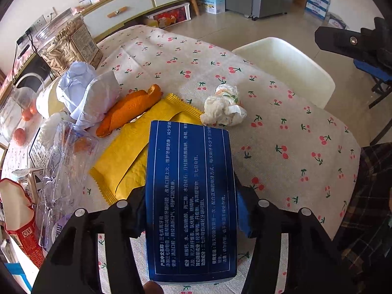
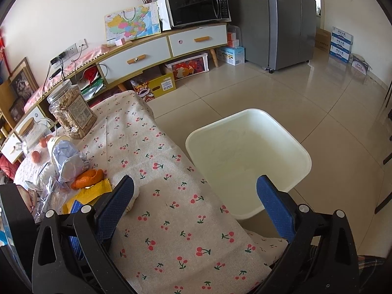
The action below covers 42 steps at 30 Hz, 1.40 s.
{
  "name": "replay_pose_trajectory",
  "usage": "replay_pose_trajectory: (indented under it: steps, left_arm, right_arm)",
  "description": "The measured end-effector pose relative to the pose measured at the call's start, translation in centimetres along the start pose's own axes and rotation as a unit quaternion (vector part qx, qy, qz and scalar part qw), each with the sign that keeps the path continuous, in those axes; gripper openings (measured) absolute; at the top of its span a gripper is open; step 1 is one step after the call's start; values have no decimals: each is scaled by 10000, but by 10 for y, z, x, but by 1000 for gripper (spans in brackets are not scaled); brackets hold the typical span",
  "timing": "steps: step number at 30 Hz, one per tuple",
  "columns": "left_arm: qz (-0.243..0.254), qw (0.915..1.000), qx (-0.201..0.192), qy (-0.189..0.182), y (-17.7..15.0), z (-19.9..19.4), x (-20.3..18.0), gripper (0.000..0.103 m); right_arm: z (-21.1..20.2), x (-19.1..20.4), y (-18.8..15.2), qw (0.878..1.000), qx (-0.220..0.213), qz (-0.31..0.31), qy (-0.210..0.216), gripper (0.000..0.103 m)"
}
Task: Collect trash
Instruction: 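Grasp the blue medicine box with the left gripper, then grasp the white tissue wad with the right gripper while the left gripper holds the blue box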
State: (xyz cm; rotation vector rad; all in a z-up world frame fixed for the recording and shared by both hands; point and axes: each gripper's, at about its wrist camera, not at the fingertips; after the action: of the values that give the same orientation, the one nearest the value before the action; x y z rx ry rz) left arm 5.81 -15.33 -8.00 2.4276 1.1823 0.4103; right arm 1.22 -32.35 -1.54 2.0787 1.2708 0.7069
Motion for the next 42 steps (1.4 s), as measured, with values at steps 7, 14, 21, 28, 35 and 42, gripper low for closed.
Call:
replay_pose_trajectory:
  steps: [7,14,21,28,35,42]
  left_arm:
    - [-657,9978,-6,11,-24,-13,17,55]
    - [-1444,9892,91,228,-47,-24,41,55]
    - [-1938,9802,-4,400,-73,-36,62,55]
    - [-2009,9784,-153,460,-80,-40,71,55]
    - [-2058,9769,-299,481,-88,-49,78,55]
    - [-2229,9725,-397,541,-90,-53,86,55]
  right_arm:
    - [12,14,-7,9992,285,-264,36,96]
    - [21,38,-17,9968,489,-603,169,96]
    - [37,49,-26,9931,849,-730,353,96]
    - [56,74,-31,9883,1074,-908,596,96]
    - [91,87,-31,9819,1619,-545,818,86]
    - [88,108,-32,9819,1359,-1106,720,43]
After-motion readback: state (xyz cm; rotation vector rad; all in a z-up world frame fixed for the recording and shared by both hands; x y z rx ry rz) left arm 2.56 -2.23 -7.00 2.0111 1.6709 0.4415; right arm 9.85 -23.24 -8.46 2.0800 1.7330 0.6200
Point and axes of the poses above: each gripper's, at about its wrist camera, not at the fingertips, and z roughly the way its jaws point, x to its left, y to its top, and after that the axes turned 4 degrees about -x, right-handed
